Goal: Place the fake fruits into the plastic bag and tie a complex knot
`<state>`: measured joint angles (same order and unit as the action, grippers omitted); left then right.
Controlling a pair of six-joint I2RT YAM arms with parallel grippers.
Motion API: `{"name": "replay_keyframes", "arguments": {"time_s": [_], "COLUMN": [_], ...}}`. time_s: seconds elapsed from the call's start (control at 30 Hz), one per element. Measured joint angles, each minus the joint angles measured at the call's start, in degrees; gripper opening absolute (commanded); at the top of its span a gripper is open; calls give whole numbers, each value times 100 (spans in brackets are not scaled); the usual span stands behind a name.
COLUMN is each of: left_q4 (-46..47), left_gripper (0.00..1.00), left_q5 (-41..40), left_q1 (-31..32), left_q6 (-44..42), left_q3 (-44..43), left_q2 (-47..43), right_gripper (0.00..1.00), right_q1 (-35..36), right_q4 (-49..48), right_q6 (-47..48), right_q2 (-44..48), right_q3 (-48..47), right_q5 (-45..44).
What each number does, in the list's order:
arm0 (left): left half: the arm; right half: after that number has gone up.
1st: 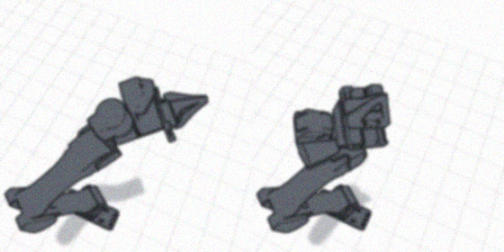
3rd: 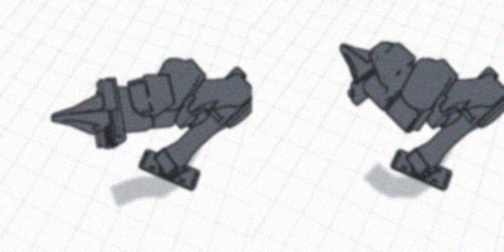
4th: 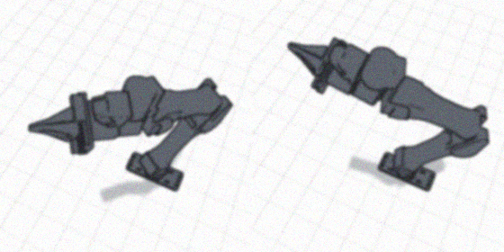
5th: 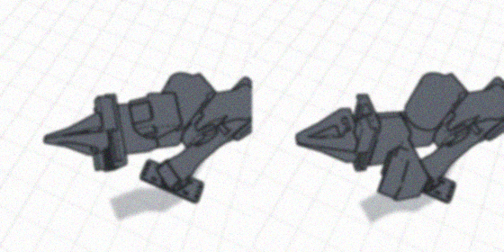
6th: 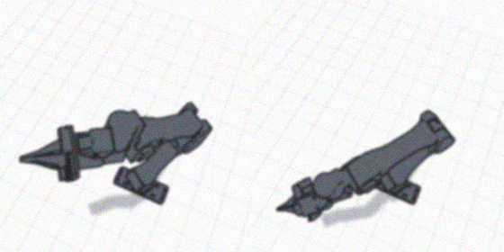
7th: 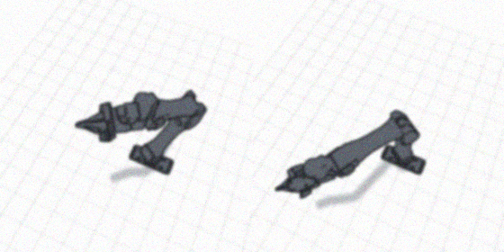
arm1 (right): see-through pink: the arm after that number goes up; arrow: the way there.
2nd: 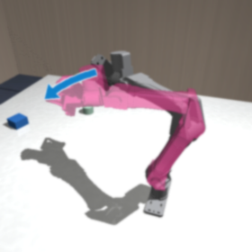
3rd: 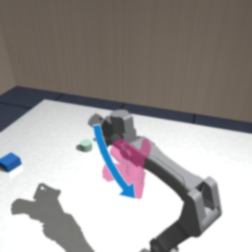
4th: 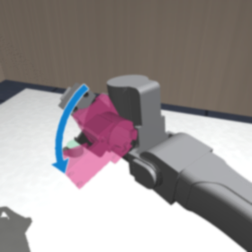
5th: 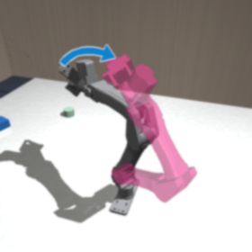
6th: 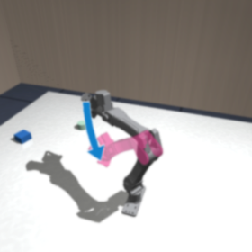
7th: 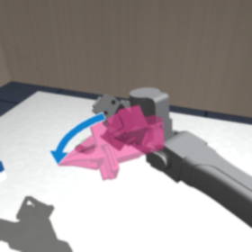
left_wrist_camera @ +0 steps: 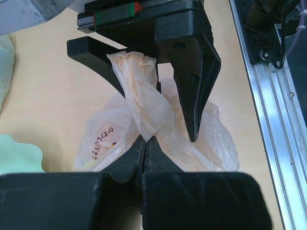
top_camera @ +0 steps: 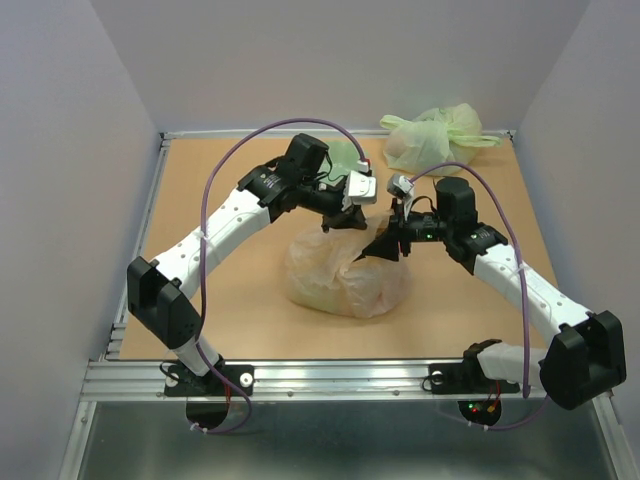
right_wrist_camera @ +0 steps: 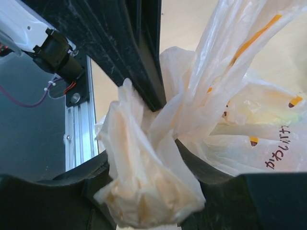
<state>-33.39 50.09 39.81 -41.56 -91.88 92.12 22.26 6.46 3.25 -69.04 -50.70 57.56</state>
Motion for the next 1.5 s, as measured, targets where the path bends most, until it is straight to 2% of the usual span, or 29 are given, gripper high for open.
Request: {"name": "replay_keyframes", "arguments": {"time_s": [0.07, 0.13, 0.17, 0.23, 0.27, 0.33, 0.37, 0.43, 0.47, 0.5, 0.57, 0.73, 0.8, 1.17, 1.37, 1.47, 1.5], "left_q4": [42, 72, 83, 85, 87, 103, 111, 140, 164, 188, 291, 601, 649, 533, -15, -216, -269], "left_gripper": [3, 8, 14, 28, 35, 49, 59, 64, 73, 77, 80, 82, 82, 81, 79, 71, 65], "left_q5": [35, 55, 66, 68, 63, 35, 28, 44, 46, 44, 57, -11, -26, 195, 535, 697, 732], "left_q1": [37, 92, 125, 173, 177, 175, 153, 59, -39, -144, -450, -1274, -1410, -1416, -1416, -1416, -1416], "left_q6": [42, 61, 70, 103, 109, 186, 251, 409, 531, 595, 841, 1318, 1366, 1720, 1543, 1438, 1405], "left_q3": [0, 0, 0, 0, 0, 0, -4, -13, -20, -22, -44, -260, -442, -680, -970, -977, -977], "left_q2": [0, 0, 0, 0, 0, 0, -2, -17, -39, -74, -192, -643, -678, -79, 470, 577, 595], "right_gripper": [40, 30, 18, 4, 1, 1, 0, 0, 0, 0, 0, 0, 0, 0, 0, 1, 0], "right_q1": [7, 31, 35, 44, 44, 44, 44, 48, 55, 59, 66, 68, 68, 70, 70, 70, 70], "right_q4": [-15, -55, -74, -90, -94, -92, -96, -94, -94, -96, -94, -96, -96, -61, 20, 83, 92], "right_q6": [2, 4, 17, 11, 13, 15, 15, 15, 15, 17, 22, 157, 240, 933, 1285, 1399, 1434], "right_q2": [0, -20, -42, -72, -83, -85, -85, -85, -85, -83, -83, -74, -72, -72, -68, -68, -68], "right_q3": [0, -2, -4, -4, -4, -4, -4, -4, -4, -4, -2, -2, -2, -4, -4, -4, -4], "right_q5": [-7, -31, -52, -105, -136, -192, -225, -278, -297, -317, -319, -308, -293, -214, -205, -205, -205]}}
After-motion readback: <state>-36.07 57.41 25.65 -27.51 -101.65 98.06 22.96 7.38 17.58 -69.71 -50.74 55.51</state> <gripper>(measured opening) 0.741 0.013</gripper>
